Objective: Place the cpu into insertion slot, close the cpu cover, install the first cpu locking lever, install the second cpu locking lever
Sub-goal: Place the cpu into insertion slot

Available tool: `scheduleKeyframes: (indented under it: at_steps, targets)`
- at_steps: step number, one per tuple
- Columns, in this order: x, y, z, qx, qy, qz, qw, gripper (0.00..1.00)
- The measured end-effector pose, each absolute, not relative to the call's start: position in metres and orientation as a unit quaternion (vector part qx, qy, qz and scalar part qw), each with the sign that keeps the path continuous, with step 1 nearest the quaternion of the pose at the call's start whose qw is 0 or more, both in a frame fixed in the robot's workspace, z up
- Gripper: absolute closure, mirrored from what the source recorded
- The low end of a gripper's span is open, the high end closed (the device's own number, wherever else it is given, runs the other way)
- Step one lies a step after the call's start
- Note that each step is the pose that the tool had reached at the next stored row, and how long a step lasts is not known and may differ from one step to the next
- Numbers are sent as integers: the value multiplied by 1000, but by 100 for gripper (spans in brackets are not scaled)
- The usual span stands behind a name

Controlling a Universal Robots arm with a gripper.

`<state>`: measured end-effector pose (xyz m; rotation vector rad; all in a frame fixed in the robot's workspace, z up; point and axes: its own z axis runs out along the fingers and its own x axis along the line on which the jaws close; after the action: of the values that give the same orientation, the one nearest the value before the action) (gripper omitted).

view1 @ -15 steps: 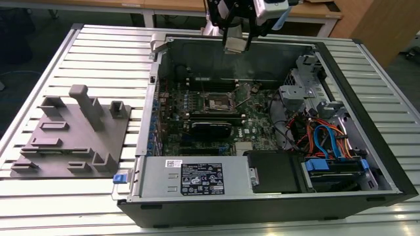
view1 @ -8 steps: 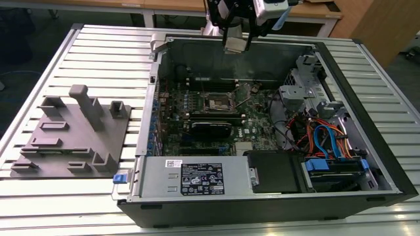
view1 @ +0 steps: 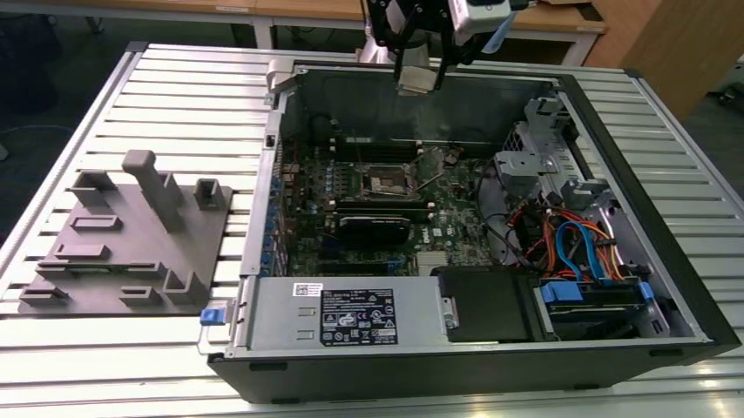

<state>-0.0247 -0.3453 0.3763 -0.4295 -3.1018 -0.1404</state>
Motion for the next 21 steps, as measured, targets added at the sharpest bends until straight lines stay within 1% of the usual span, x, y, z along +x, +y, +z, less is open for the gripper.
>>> scheduleKeyframes:
  at_steps: [12, 21]
  targets:
    - [-25, -345, 375, -196, -980, -45, 1, 46]
    - [-25, -348, 375, -211, -976, -45, 0, 46]
